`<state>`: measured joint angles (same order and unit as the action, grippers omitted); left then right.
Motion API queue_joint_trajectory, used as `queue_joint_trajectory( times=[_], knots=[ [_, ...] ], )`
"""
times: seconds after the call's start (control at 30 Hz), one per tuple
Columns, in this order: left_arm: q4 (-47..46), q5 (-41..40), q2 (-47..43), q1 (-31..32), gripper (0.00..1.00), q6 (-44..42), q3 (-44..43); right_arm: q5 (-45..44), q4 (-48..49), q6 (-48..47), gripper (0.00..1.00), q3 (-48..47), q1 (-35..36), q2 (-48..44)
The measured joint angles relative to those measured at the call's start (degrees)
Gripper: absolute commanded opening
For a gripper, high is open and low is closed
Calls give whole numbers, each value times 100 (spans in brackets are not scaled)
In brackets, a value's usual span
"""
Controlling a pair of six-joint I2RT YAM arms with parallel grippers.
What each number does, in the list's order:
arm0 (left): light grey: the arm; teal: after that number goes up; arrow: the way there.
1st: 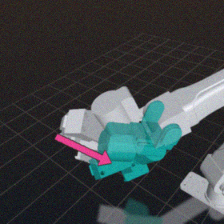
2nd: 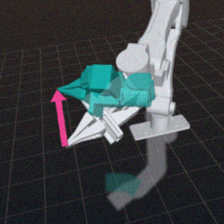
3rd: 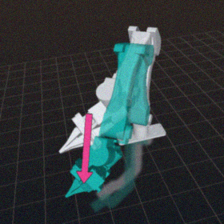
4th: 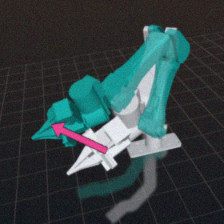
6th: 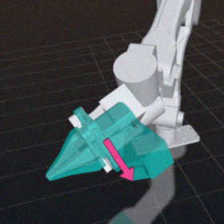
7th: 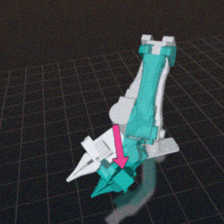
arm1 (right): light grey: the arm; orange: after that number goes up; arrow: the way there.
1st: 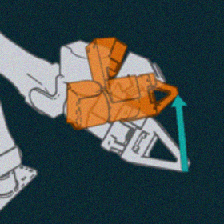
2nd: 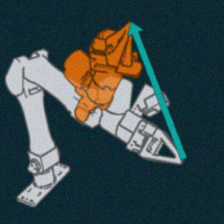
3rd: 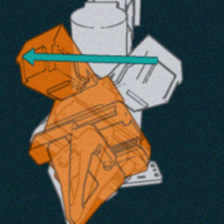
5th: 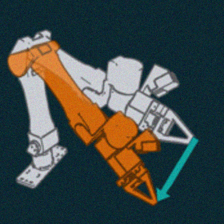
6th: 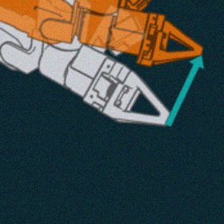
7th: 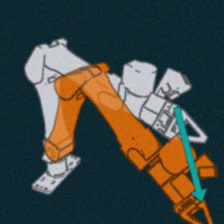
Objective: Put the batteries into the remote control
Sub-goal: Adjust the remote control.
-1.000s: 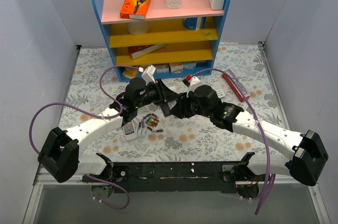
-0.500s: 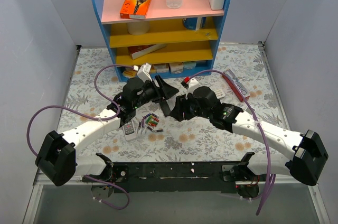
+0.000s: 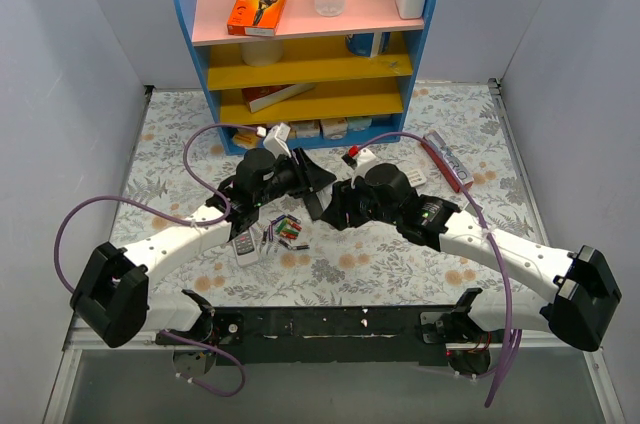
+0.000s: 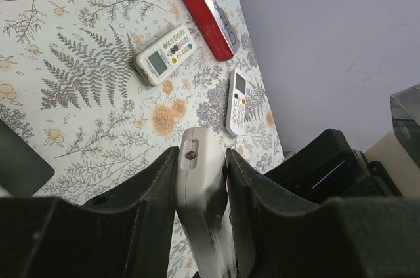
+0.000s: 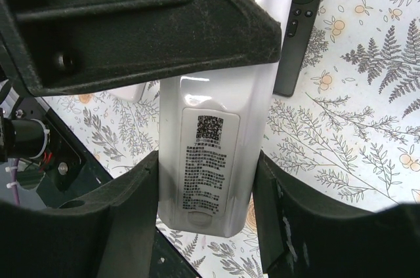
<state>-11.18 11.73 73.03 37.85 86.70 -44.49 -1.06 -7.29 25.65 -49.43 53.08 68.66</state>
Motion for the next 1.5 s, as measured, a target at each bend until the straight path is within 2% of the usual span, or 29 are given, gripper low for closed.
queue_joint_trajectory(
  times=[0.1,0.23,0.3,0.37,0.43,0.47,0.53,0.57,0.63,0.67,0.8,1.0,1.23,1.5],
  knots=[
    [-26,79,42,0,28,-31,0,9,-22,13,1,0,0,17],
    [-74,166,103,2,18,-35,0,4,-70,42,1,0,4,39],
    [-92,188,125,7,18,-35,0,0,-85,68,1,0,4,39],
    [-98,214,142,11,0,-31,0,-2,-114,107,1,0,4,39],
    [-101,225,149,17,0,-31,0,-7,-125,127,4,2,9,39],
    [-103,232,153,20,0,-31,0,-9,-125,140,16,4,15,39],
    [-98,236,153,20,0,-31,0,-22,-122,138,30,9,20,39],
    [-92,232,153,22,0,-31,0,-26,-122,131,42,13,20,39],
    [-72,219,153,26,0,-35,-7,-24,-120,92,57,20,20,35],
    [-37,214,153,26,0,-37,-26,-24,-120,52,67,24,20,28],
    [170,203,153,31,0,-96,-144,61,-98,-450,80,31,22,-105],
    [579,264,162,-101,0,-144,-262,308,-238,-1762,82,-66,31,-601],
    [1043,555,321,-275,0,-125,-791,470,-321,-3206,79,-83,31,-1209],
    [1342,1023,551,-275,0,127,-916,474,-400,-4194,76,-83,31,-1281]
  ],
)
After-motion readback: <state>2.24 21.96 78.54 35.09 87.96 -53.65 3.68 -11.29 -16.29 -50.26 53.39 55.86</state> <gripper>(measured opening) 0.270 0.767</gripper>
